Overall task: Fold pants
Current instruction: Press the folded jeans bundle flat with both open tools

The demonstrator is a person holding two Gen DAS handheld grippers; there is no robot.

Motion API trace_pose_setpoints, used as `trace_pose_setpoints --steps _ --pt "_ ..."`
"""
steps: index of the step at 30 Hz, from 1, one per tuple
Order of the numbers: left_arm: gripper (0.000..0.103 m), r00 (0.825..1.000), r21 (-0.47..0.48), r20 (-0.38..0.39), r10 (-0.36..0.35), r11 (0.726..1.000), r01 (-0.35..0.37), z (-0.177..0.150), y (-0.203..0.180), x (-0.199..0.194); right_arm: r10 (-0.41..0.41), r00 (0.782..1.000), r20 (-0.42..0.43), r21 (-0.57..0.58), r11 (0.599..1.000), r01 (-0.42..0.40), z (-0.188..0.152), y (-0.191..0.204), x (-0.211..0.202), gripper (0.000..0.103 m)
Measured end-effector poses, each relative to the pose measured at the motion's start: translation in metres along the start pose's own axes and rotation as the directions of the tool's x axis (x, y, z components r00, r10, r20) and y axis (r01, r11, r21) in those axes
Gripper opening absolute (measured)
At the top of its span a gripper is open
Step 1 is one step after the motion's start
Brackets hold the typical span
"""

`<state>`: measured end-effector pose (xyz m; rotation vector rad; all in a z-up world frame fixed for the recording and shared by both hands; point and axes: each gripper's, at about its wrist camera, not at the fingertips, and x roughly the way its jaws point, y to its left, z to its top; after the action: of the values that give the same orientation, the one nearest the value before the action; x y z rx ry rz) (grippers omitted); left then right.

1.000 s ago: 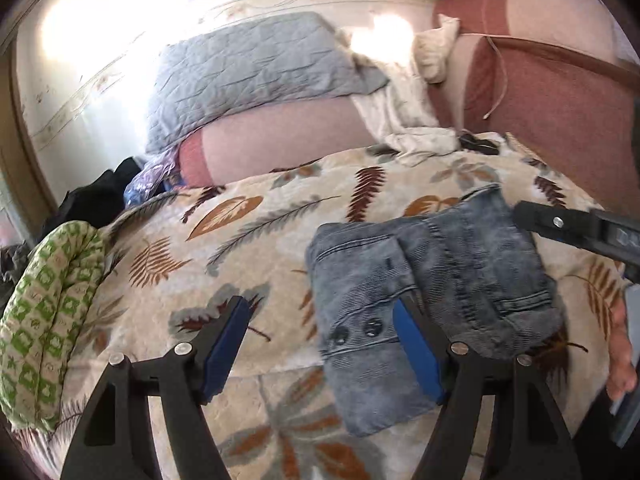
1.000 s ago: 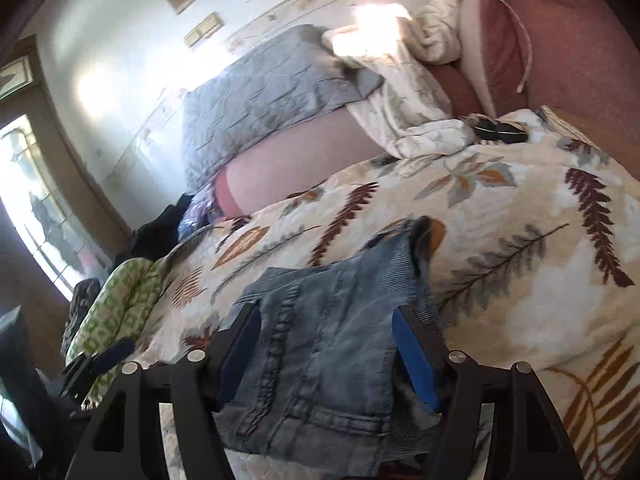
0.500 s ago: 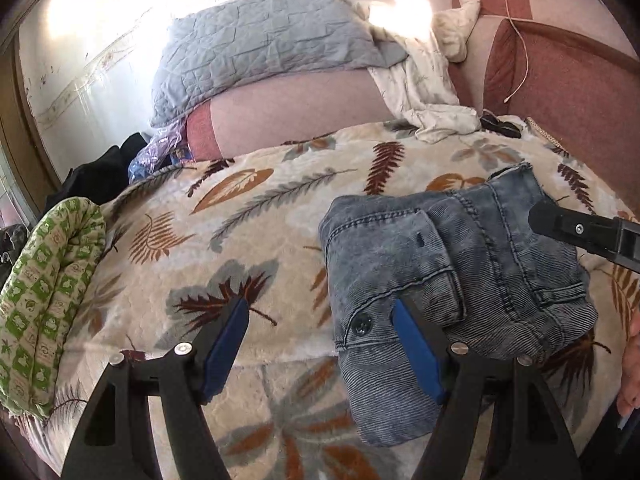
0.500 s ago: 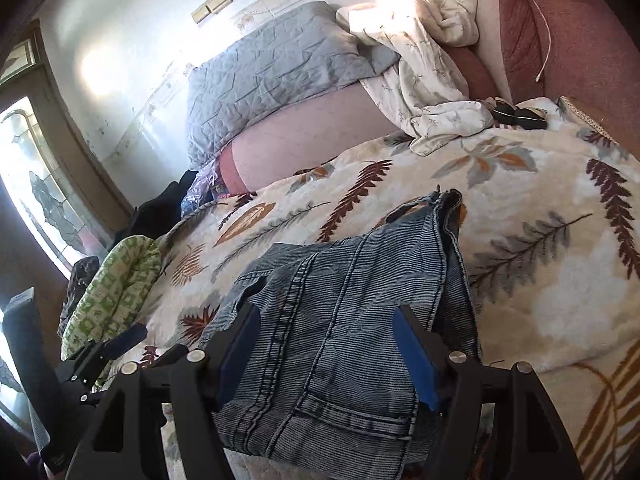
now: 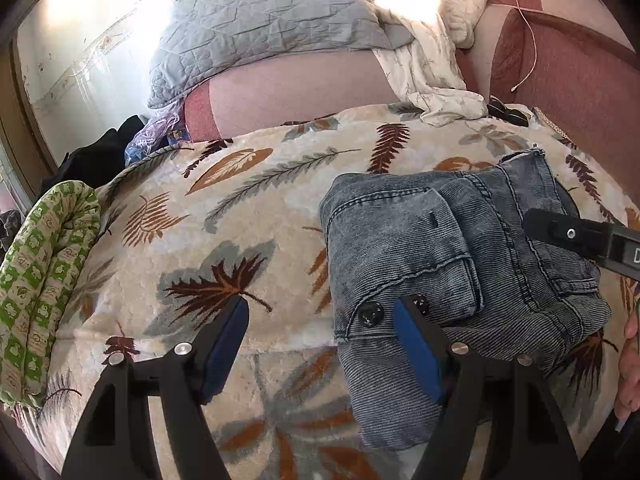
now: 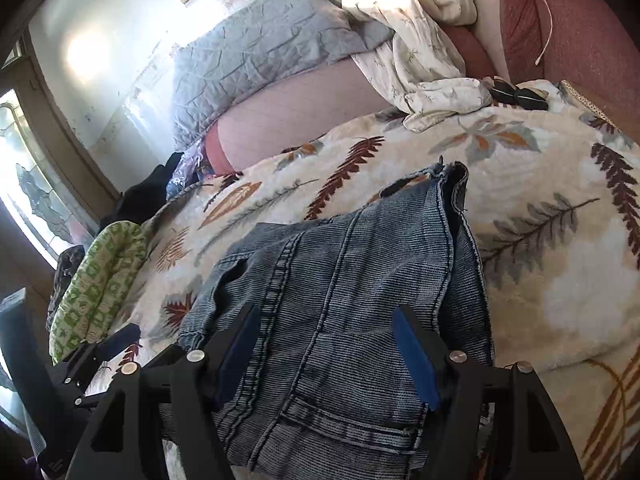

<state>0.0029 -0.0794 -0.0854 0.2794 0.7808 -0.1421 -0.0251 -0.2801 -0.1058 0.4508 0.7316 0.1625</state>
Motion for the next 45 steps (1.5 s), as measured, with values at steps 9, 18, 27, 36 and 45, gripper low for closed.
trace_pose_setpoints --steps 9,18,27,36,45 --pt "0.083 1.0 0.006 -0.022 0.014 1.0 -0.014 -0.003 -0.005 0.009 -0.038 0.996 -0.085 -0.003 0.999 0.038 -0.003 -0.006 0.021 0.075" --pt "0.088 0.999 -0.005 -0.049 0.007 1.0 -0.007 -0.006 -0.005 0.02 0.001 0.988 -0.152 -0.012 1.0 -0.003 -0.005 -0.011 0.035 0.086" --pt "0.089 0.995 0.057 -0.094 0.025 0.998 -0.02 -0.005 -0.014 0.036 0.102 0.981 -0.165 0.122 0.989 -0.083 -0.003 -0.032 0.036 0.086" --pt "0.09 0.991 0.05 -0.134 0.022 0.999 -0.015 -0.008 -0.015 0.047 0.094 0.981 -0.169 0.101 0.992 -0.077 -0.002 -0.025 0.041 0.091" --pt "0.09 0.995 0.009 -0.097 -0.006 1.0 0.007 0.018 0.015 0.015 0.158 0.981 -0.113 0.092 0.985 -0.148 0.004 -0.02 0.017 0.096"
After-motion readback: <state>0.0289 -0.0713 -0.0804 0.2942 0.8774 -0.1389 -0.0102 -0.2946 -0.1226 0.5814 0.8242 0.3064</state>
